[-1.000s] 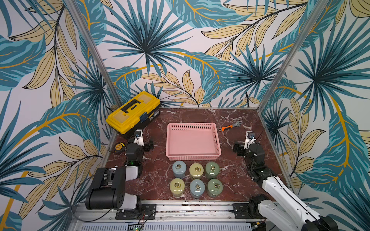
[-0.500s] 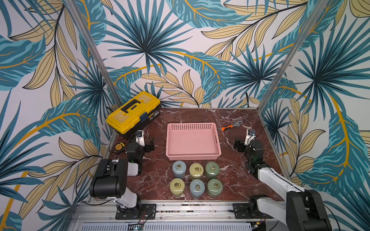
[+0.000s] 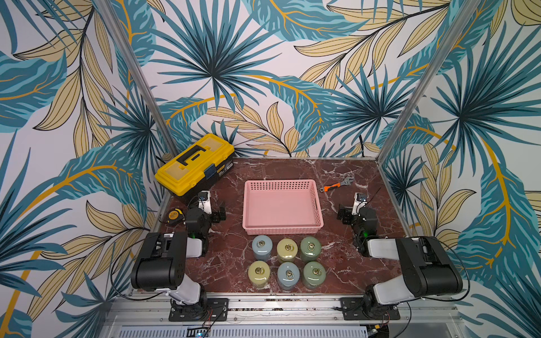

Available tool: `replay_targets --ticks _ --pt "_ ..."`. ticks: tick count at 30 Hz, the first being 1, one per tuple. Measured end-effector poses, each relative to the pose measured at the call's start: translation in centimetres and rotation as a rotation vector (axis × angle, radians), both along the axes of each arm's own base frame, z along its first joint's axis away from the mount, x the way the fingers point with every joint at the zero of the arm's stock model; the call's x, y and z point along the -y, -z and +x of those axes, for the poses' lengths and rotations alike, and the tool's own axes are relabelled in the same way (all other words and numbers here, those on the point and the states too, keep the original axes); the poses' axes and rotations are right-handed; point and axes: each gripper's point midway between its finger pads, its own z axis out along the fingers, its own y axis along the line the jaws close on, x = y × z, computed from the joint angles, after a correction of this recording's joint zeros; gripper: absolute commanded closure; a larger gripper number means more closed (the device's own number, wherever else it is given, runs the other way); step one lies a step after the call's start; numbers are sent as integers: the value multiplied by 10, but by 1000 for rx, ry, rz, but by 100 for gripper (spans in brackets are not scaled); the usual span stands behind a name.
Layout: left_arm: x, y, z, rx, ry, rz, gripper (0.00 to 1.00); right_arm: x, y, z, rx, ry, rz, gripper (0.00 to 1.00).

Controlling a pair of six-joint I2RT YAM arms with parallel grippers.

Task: Take the tea canister out of the basket
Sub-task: Reset both arms

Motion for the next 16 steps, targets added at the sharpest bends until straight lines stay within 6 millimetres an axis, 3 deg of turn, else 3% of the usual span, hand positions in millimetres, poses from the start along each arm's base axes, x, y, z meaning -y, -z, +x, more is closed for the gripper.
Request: replay_targets --ticks 4,16 --pt "0 0 0 -1 0 0 0 0 -12 8 34 4 3 1" --pt "2 0 0 -1 4 5 0 0 -12 8 33 4 3 1"
